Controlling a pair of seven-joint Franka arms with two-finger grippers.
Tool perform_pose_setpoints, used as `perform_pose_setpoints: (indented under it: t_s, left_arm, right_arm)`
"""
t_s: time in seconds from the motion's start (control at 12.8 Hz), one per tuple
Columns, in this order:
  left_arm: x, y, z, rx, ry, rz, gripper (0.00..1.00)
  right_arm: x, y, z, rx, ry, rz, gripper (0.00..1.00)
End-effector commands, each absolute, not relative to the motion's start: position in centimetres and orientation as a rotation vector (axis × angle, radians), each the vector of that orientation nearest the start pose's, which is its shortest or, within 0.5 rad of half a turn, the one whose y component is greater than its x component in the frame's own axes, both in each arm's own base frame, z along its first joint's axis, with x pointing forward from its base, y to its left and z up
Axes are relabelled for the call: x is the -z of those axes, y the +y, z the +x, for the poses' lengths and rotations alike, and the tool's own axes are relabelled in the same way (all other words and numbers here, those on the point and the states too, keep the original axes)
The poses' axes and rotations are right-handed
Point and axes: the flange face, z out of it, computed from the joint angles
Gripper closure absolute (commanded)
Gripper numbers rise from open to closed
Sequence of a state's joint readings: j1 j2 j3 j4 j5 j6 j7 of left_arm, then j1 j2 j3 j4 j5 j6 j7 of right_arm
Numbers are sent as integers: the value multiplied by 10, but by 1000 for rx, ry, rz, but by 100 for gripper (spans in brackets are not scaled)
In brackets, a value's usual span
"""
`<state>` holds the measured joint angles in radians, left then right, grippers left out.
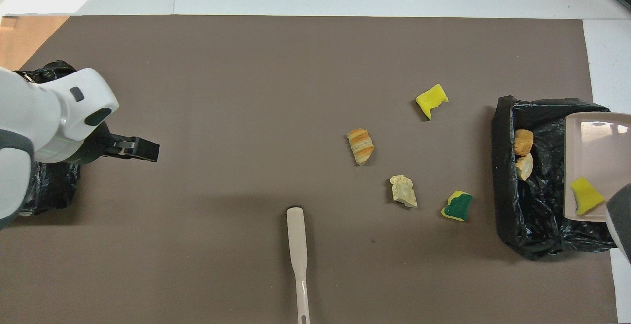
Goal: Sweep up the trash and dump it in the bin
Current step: 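Tilt the dustpan with the right gripper to dump pieces into the bag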
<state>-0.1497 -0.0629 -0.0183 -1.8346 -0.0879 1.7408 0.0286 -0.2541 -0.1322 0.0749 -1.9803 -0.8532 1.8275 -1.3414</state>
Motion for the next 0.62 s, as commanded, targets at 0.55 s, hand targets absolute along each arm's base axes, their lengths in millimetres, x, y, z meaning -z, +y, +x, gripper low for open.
perform_pose_setpoints:
  t_s: [0.55]
  left_arm:
    - [-612,-31,535,-43,193,-3165,0]
  right_arm:
    - [-571,-148,508,807,1600,1756,100]
